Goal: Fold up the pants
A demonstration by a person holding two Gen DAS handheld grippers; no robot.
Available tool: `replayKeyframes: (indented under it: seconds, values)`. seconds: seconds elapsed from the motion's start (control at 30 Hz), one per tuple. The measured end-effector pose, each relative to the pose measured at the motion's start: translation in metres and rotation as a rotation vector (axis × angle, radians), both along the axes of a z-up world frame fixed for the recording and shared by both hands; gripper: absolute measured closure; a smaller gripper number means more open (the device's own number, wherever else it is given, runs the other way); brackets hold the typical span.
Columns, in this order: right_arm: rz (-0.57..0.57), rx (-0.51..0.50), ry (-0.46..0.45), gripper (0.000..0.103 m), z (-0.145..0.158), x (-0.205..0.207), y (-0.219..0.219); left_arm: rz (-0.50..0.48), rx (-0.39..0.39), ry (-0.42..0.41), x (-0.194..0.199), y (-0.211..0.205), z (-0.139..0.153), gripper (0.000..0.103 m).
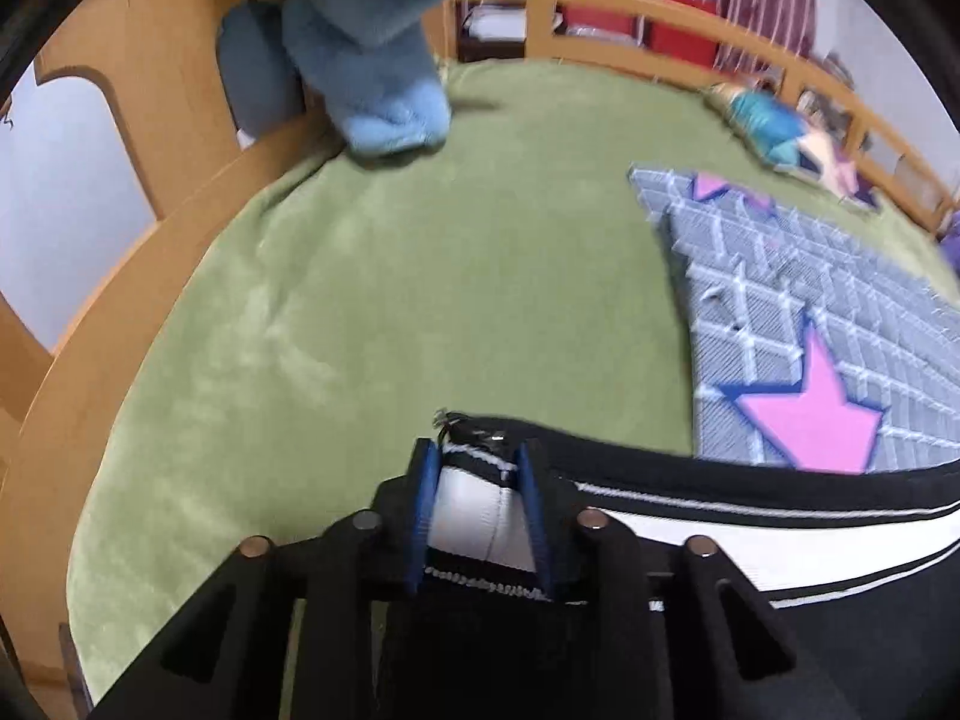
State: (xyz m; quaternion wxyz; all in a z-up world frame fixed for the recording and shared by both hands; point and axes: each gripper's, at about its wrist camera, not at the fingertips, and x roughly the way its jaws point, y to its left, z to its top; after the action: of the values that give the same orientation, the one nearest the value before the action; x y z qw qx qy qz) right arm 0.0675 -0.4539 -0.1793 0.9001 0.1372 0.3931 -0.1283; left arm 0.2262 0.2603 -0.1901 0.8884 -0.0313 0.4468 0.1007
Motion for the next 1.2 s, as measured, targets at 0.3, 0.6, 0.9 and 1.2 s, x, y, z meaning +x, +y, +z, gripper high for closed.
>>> replayKeyframes:
  seconds: [0.3,0.6,0.9,1.2]
  values:
    - [0.041,-0.039,0.030,0.034,-0.003,0.005,0.020,-0.064,-0.074,-0.061,-0.064,-0.024,0.044,0.032]
    - [0.039,-0.014,0.009,0.034,0.003,-0.006,0.022,-0.174,-0.294,-0.024,-0.160,-0.069,0.014,0.032]
    - [0.043,0.016,-0.018,0.034,0.009,-0.017,0.022,-0.072,-0.268,-0.044,-0.208,-0.041,0.006,0.031]
    - [0.064,0.016,-0.022,0.034,0.010,-0.020,0.025,0.071,-0.477,-0.083,-0.220,0.005,-0.016,0.034]
